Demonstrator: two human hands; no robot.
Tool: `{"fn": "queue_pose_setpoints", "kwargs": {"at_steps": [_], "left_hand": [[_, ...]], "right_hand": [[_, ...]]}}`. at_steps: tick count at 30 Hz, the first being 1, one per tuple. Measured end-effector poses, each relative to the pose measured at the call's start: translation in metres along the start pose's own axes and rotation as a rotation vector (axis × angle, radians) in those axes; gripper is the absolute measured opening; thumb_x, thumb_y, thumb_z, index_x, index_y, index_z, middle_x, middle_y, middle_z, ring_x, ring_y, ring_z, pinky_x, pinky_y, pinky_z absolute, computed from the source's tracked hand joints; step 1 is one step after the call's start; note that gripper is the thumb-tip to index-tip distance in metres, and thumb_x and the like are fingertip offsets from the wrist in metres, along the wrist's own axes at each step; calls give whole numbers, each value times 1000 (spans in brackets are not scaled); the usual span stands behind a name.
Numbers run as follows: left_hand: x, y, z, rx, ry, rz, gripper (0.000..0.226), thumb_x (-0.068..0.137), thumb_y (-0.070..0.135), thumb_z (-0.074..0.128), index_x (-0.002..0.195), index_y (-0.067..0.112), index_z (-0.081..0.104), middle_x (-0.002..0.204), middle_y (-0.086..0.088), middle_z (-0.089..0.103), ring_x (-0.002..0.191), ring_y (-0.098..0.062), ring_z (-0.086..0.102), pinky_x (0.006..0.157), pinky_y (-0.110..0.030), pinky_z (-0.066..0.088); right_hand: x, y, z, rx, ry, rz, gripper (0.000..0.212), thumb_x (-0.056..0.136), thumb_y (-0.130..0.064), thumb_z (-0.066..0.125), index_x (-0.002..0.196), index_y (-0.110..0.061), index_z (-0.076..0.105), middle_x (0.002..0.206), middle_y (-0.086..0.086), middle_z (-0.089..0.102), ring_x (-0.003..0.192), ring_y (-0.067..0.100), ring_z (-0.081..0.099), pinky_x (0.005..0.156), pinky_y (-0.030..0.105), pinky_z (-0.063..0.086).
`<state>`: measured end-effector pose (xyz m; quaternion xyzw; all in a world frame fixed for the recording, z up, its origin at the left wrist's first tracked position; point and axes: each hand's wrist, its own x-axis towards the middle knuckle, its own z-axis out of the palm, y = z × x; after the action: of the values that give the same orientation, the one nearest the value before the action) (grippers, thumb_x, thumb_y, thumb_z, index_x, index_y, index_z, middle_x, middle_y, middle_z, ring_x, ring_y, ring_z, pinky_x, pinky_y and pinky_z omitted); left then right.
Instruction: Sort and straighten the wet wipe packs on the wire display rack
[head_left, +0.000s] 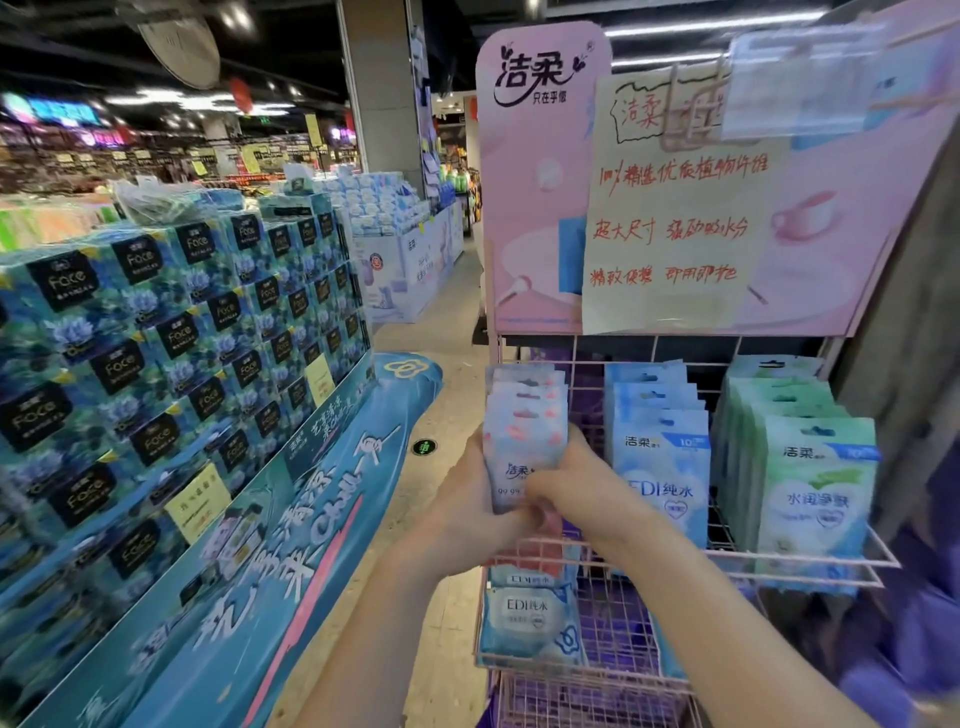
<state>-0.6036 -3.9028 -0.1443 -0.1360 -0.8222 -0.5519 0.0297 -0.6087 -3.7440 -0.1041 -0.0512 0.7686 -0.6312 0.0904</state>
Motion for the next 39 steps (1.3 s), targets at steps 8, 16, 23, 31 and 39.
{"fn": "queue_pose_setpoints", "kwargs": {"at_steps": [8,16,23,31,39], "left_hand": [[0,-7,5,-88,30,-41,101,80,9,81,155,28,15,134,-1,64,114,-14,72,92,-38,62],[5,0,1,-129,38,-77,77,72,7,84,128,42,44,125,-4,71,107,-16,75,88,-39,64],[10,13,-4,-53,45,-39,72,62,17,88,101,69,56,122,-9,70,112,-30,72,92,-59,59],[13,6,-1,26,119,-11,72,62,34,89,120,52,50,124,5,69,112,-14,71,96,-47,60],[15,-3,0,-80,55,-79,109,70,17,94,154,21,25,128,9,67,105,1,73,87,-26,62]], "right_hand": [[0,1,3,28,-52,29,76,86,13,53,149,-23,31,124,2,67,107,11,67,76,22,59],[3,0,5,45,-18,50,76,83,12,48,149,-21,29,127,3,64,117,17,62,98,37,55],[0,-2,6,68,-20,-43,75,83,14,42,146,-26,40,128,-1,67,117,11,64,92,29,58],[2,-1,4,15,7,-47,77,88,7,48,152,-31,28,132,-2,64,122,15,61,104,39,52],[3,-2,6,-50,74,24,62,87,1,52,145,-16,40,128,6,65,116,20,62,99,38,54]]}}
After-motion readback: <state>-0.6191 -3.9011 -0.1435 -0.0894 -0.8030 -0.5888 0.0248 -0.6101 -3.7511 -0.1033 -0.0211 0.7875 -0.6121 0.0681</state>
